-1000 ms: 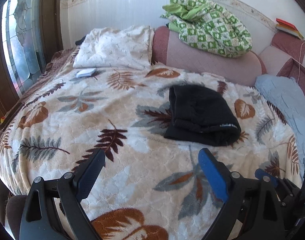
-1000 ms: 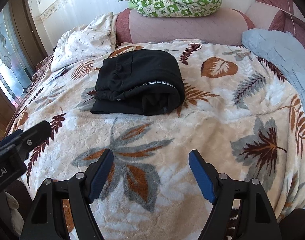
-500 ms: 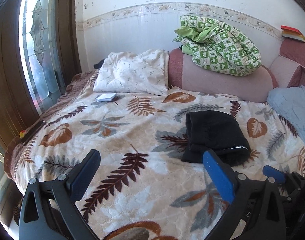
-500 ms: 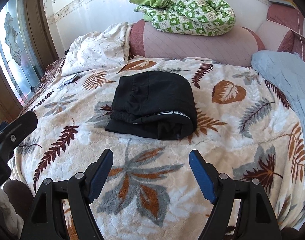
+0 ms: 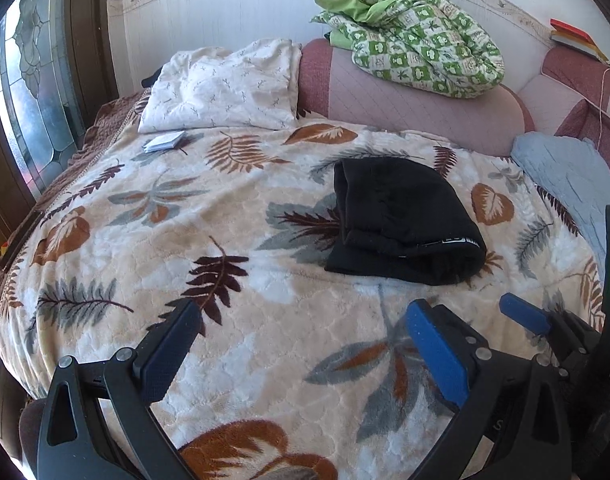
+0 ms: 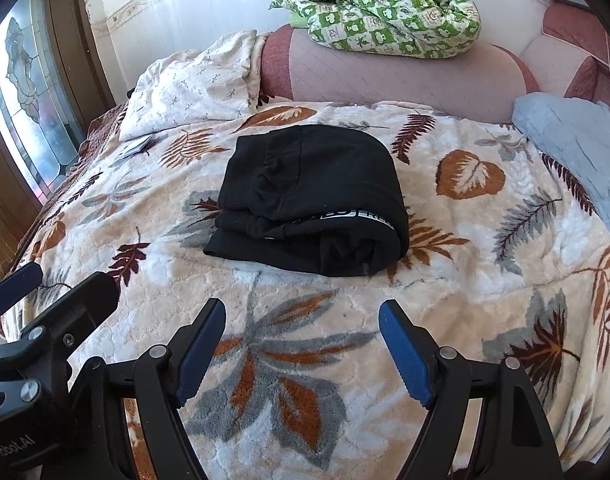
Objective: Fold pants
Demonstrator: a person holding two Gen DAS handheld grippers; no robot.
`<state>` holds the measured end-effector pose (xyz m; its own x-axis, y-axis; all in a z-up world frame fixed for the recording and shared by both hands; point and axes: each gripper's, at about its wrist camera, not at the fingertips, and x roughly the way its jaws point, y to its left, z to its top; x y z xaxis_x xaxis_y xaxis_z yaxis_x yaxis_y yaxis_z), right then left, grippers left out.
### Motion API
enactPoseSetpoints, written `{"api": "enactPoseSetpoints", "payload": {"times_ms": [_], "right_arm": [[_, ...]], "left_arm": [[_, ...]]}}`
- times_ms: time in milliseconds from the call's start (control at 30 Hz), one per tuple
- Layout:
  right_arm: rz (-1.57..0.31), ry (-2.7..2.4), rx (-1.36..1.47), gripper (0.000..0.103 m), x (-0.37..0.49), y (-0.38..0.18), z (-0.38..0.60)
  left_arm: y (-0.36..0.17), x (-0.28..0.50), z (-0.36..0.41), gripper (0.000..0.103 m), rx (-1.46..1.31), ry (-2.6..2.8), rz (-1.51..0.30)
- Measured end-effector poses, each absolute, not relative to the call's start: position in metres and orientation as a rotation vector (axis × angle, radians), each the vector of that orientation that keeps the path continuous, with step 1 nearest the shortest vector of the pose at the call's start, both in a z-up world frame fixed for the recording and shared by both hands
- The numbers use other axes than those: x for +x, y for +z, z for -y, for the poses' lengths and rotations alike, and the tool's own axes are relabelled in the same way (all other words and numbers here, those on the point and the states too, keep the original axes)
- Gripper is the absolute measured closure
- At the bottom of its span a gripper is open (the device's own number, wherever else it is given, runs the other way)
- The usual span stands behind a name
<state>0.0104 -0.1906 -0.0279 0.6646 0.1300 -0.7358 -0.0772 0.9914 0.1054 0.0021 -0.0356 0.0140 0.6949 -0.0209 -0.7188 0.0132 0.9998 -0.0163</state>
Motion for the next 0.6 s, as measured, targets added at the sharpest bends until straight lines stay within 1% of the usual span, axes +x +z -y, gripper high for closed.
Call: {"api": "enactPoseSetpoints", "payload": {"times_ms": [333,600], "right_arm": [[-0.877,0.106,0.09,0.019,0.019,-0.045,0.198],[-0.885,0.099,0.081,0.019,0.021,-0.048,0.199]], "left_arm": [[0.006,0.008,0.034,0.001,-0.022,-0.025,-0.832],[0.001,0.012,0.031,0.001,-0.042,-0.034,-0.853]]}}
